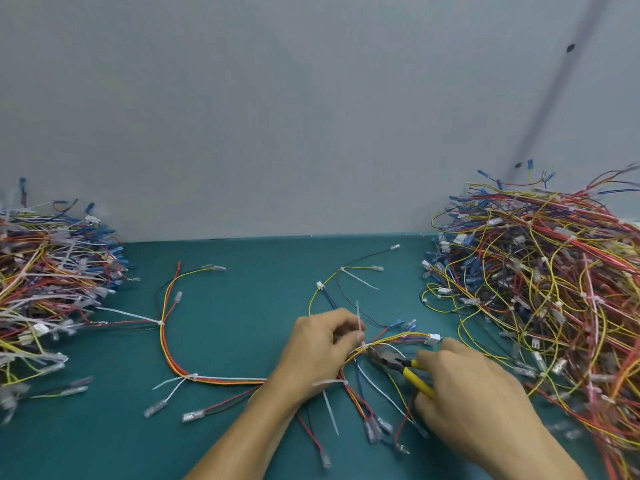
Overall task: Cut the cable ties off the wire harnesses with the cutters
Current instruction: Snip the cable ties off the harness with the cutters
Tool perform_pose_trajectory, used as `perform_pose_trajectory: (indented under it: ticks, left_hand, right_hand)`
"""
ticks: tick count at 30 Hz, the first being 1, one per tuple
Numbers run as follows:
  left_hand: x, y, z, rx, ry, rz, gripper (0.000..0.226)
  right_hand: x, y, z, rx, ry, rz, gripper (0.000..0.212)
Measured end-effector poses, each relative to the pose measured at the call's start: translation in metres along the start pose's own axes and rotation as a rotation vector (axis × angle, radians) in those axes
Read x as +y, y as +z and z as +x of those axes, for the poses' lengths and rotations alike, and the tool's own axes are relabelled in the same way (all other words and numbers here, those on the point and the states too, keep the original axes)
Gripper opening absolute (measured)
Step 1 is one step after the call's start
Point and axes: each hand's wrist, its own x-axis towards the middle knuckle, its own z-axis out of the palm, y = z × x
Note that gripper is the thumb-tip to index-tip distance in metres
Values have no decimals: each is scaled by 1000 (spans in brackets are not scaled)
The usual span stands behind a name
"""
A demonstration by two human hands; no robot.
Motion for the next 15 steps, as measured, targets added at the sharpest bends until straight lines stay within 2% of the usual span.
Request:
perform_pose_trajectory:
  ticks: [15]
  left_hand:
    - [-4,-3,0,-31,33,14,7]
  right_hand:
    - [-7,-2,1,6,-4,-44,19]
